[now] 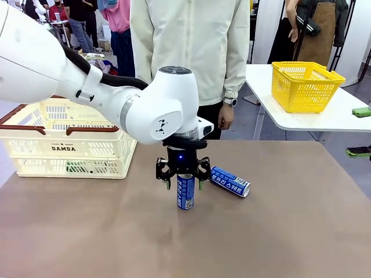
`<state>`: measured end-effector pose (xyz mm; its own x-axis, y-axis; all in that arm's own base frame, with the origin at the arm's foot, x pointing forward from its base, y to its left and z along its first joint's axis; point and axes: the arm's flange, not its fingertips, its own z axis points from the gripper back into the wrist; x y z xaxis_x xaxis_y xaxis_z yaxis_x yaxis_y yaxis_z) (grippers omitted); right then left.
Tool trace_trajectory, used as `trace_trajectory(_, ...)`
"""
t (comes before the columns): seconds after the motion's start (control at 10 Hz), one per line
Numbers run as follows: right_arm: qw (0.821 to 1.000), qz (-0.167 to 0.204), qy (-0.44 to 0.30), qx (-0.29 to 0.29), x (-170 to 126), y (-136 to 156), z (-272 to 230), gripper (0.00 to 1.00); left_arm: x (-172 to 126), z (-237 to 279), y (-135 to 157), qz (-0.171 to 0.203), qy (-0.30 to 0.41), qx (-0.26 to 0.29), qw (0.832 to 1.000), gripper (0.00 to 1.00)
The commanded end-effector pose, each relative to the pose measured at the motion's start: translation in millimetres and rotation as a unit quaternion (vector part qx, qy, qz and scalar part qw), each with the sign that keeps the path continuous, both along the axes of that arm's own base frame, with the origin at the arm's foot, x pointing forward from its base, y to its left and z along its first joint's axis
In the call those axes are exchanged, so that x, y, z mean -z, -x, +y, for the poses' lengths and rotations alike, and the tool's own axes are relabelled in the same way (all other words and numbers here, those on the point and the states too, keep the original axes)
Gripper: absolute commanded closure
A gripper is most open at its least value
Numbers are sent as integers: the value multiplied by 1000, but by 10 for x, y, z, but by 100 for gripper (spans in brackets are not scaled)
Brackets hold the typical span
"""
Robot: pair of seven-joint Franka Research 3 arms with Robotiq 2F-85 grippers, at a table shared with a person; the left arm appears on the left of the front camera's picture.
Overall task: Place the drinks into the Shopping basket.
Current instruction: Pick up one drink and place it into the Shopping basket.
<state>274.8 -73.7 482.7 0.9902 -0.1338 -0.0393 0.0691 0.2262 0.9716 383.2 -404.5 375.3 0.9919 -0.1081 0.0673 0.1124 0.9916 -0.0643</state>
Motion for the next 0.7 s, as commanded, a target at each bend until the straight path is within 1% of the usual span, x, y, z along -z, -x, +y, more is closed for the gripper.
trace_trajectory(0.0,1000,1,-4,-2,-43,-1,-7,0,-5,-7,-2,-16,-18,-11,1000,94)
trace_trajectory(0.1,1000,1,-4,-2,-43,-1,-7,0,-8,-6,0,-14,-18,-10,1000,100)
trace_trajectory(0.6,1000,1,-4,-2,-43,-1,-7,0,3,-7,20,-8,-18,-5,1000,100)
